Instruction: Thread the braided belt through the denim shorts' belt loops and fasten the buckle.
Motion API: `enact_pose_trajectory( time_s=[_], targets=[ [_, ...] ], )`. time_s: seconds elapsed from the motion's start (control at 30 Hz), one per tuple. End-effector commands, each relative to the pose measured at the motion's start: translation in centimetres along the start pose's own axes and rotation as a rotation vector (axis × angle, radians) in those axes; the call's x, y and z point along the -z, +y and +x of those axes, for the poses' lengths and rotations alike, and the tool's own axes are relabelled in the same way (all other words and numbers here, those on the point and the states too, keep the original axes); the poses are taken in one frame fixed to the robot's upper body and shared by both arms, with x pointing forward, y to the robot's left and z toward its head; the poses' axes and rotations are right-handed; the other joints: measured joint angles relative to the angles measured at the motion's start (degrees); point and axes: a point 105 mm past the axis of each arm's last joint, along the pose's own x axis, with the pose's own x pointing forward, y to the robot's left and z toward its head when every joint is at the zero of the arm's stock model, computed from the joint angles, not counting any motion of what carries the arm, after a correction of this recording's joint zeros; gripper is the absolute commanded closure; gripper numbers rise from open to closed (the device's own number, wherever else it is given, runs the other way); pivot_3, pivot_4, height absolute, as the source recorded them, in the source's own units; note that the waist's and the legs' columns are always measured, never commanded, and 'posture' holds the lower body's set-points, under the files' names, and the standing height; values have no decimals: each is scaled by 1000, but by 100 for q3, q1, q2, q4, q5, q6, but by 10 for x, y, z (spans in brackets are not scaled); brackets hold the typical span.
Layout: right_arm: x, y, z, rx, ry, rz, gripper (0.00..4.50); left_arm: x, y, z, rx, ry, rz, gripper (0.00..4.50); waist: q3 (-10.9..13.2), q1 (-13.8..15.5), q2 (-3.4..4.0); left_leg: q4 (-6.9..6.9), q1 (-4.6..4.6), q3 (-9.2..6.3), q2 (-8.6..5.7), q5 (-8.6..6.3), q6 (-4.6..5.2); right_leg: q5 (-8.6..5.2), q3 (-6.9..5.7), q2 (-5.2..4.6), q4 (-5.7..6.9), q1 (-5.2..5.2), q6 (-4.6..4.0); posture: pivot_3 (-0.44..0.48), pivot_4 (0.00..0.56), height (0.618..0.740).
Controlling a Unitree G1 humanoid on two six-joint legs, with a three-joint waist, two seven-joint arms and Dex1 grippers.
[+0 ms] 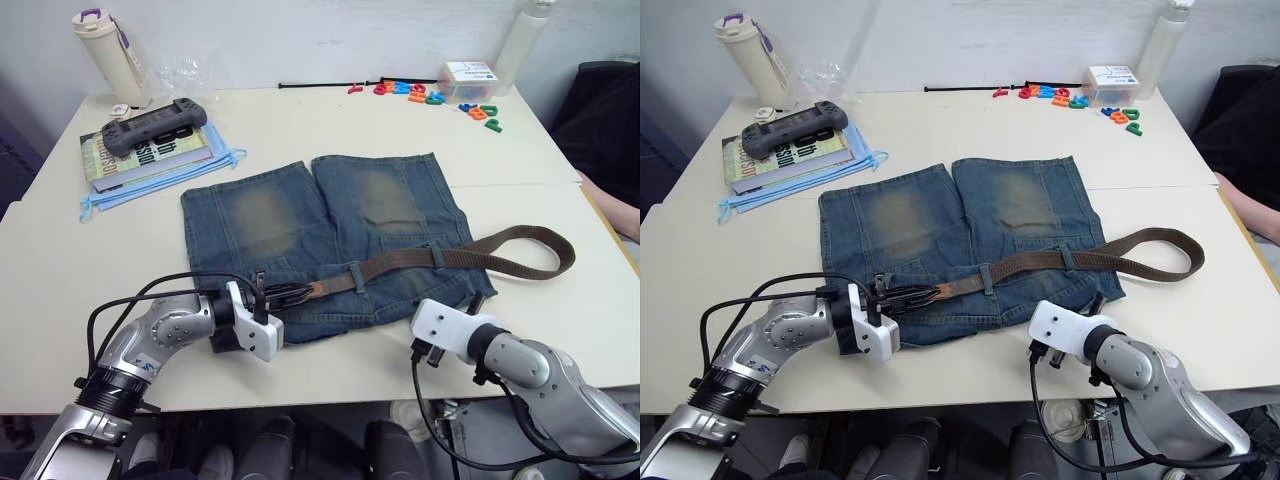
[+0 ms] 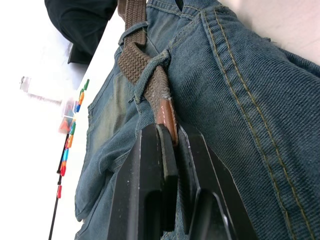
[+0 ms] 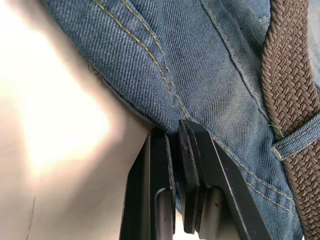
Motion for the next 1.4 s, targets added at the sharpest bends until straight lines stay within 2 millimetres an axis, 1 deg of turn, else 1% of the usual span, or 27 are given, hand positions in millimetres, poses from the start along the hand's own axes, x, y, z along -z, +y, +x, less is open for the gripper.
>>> enact_pose_trajectory(
  time_s=[0.03, 0.1, 0.23, 0.27, 0.33, 0.37, 0.47, 0.63, 0.7, 0.77, 0.8, 0.83, 0.87, 0.97, 1.07, 1.1, 1.13, 1.17, 1.23, 1.27, 1.33, 1.4],
  targets=[
    [22, -30, -6, 94, 93, -69, 4463, -6, 13, 1, -40, -24, 24, 4500, 0, 11, 0, 0, 0, 0, -1, 0, 0, 0, 0, -1, 0, 0, 0, 0, 150, 714],
    [37, -47, -8, 142, 154, -107, 4463, -7, 13, 1, -42, -26, 25, 4500, 0, 22, 0, 1, -1, 0, -2, 0, 0, 0, 0, -1, -1, 0, 0, 0, 150, 714],
    [63, -67, -9, 159, 257, -183, 4463, -9, 12, 2, -38, -30, 24, 4500, 0, 82, 0, 0, -3, 1, -4, -1, 2, 1, 1, -3, 0, 1, 2, 0, 150, 714],
    [67, -70, -9, 159, 271, -185, 4463, -9, 11, 2, -37, -31, 24, 4500, 0, 90, 0, -1, -2, 1, -3, -1, 2, 1, 1, -2, 0, 1, 2, 0, 150, 714],
    [80, -83, -11, 172, 327, -215, 4463, -10, 12, 1, -35, -30, 25, 4500, 0, 104, 0, -1, -3, 2, -3, -1, 2, 1, 1, -2, -1, 0, 2, 0, 150, 714],
    [84, -87, -12, 177, 340, -225, 4463, -10, 12, 1, -34, -29, 26, 4500, 0, 110, 0, 0, -3, 3, -3, -1, 2, 1, 1, -2, -1, 1, 2, 0, 150, 714],
    [80, -90, -9, 178, 324, -224, 4463, -10, 12, 1, -33, -27, 28, 4500, 0, 134, 0, 1, -3, 3, -3, -1, 2, 1, 1, -3, -2, 2, 2, 0, 150, 714],
    [73, -80, -3, 140, 290, -196, 4463, -10, 12, 0, -35, -21, 29, 4500, 0, 127, 0, -1, -4, 3, -2, -1, 2, 1, 1, -2, -1, 1, 2, 0, 150, 714],
    [67, -79, -2, 149, 271, -164, 4463, -10, 12, 0, -34, -19, 29, 4500, 0, 127, 0, -1, -4, 3, -2, -1, 2, 1, 1, -1, 0, 1, 2, 0, 150, 714],
    [64, -80, -4, 166, 257, -144, 3670, -10, 12, 0, -36, -18, 28, 4500, 0, 127, 0, -1, -4, 3, -1, -1, 1, 1, 0, -1, 0, 1, 2, 0, 150, 714],
    [62, -78, -5, 157, 250, -138, 3438, -10, 12, 0, -36, -18, 28, 4500, 0, 124, 0, -1, -4, 2, -1, -1, 1, 1, 0, 0, 0, 1, 2, 0, 150, 714],
    [61, -77, -6, 149, 246, -133, 3107, -10, 12, 0, -36, -18, 28, 4500, 0, 124, 0, -1, -4, 3, -1, -2, 1, 1, 1, 0, 0, 0, 2, 0, 150, 714],
    [61, -76, -9, 146, 250, -133, 2634, -10, 12, 1, -36, -18, 28, 4500, 0, 125, 0, -1, -4, 2, -1, -2, 1, 1, 1, 0, 1, 0, 2, 0, 150, 714],
    [56, -85, -22, 185, 267, -119, 1387, -10, 12, 1, -35, -20, 30, 4500, 0, 128, 1, -1, -4, 3, -2, -2, 0, 1, 1, 0, 1, 0, 2, 0, 150, 714],
    [30, -98, -36, 231, 198, -1, 31, -10, 12, 0, -35, -18, 31, 4500, 0, 118, 1, 0, -5, 4, -1, -2, 0, 1, 1, 0, 1, -2, 2, 0, 150, 714],
    [19, -99, -41, 224, 162, 44, 31, -10, 12, 0, -35, -17, 31, 4500, 0, 116, 1, 0, -4, 4, -1, -2, 0, 1, 2, 0, 1, -1, 2, 0, 150, 714],
    [13, -99, -43, 214, 141, 70, 31, -10, 12, 0, -35, -17, 31, 4500, 0, 109, 1, 0, -4, 3, 0, -2, 0, 1, 2, 1, 1, -1, 2, 0, 150, 714],
    [-3, -100, -47, 195, 78, 157, 31, -10, 12, 0, -35, -16, 32, 4500, 0, 106, 2, 1, -5, 4, 1, -2, -1, 1, 2, 1, 0, -2, 2, 0, 150, 714],
    [-27, -98, -54, 138, -11, 270, 31, -10, 12, 1, -38, -15, 32, 4500, 1, 106, 1, 2, -5, 3, 3, -3, -2, 1, 1, 2, -1, -2, 2, 0, 150, 714],
    [-35, -96, -58, 109, -38, 301, 31, -10, 12, 1, -41, -15, 31, 4500, 1, 109, 2, 1, -5, 3, 3, -3, -2, 1, 1, 2, -1, -2, 2, 0, 150, 714],
    [-61, -90, -64, -3, -139, 424, 31, -10, 12, 2, -43, -16, 30, 4500, 1, 117, 1, 1, -6, 1, 4, -4, -2, 1, 0, 1, -2, -1, 1, 0, 150, 714],
    [-79, -80, -66, -148, -261, 571, 31, -10, 12, 2, -43, -18, 30, 4500, 0, 122, 0, 2, -7, 0, 5, -5, -3, 2, -2, 2, -5, 0, 1, 0, 150, 714]
  ],
)
